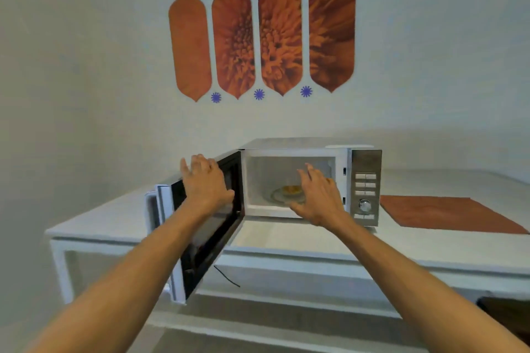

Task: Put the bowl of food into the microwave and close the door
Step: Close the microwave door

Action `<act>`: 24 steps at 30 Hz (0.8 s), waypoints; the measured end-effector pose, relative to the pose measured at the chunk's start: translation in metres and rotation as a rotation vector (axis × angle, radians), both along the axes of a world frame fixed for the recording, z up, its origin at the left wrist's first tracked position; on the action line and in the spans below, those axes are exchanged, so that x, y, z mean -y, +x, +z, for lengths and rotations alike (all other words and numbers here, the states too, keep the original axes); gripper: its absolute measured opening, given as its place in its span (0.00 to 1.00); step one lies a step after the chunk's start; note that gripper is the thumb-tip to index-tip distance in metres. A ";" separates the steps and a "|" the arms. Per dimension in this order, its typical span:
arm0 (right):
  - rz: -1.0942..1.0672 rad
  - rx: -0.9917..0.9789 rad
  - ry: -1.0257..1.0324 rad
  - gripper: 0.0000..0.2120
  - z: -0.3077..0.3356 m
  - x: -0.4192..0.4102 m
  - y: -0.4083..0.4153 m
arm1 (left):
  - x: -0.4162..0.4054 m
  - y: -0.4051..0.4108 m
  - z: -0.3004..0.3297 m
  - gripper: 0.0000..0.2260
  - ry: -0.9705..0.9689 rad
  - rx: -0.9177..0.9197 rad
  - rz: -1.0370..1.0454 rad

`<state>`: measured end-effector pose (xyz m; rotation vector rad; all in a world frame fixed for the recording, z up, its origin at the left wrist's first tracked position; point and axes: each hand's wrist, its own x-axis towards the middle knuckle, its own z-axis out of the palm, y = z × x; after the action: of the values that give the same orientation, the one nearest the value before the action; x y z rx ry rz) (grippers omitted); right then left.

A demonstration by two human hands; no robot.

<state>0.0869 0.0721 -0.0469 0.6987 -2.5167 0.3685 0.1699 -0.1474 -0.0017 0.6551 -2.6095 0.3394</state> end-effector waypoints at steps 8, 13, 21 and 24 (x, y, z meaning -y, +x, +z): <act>0.060 -0.046 -0.021 0.40 0.019 -0.011 0.041 | 0.006 0.034 0.030 0.22 0.080 0.057 -0.049; 0.176 -0.057 -0.107 0.38 0.020 -0.008 0.044 | -0.024 0.021 0.046 0.25 0.191 0.020 -0.195; 0.225 -0.169 0.005 0.40 0.014 -0.024 0.008 | -0.068 -0.048 0.023 0.25 0.314 0.060 -0.680; 0.090 -0.220 0.065 0.35 0.016 -0.044 -0.023 | -0.094 -0.081 0.011 0.29 0.270 0.003 -0.705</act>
<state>0.0637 0.1164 -0.0305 0.8319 -2.3038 0.2279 0.0886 -0.0532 0.0091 -0.2125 -2.7044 -0.2323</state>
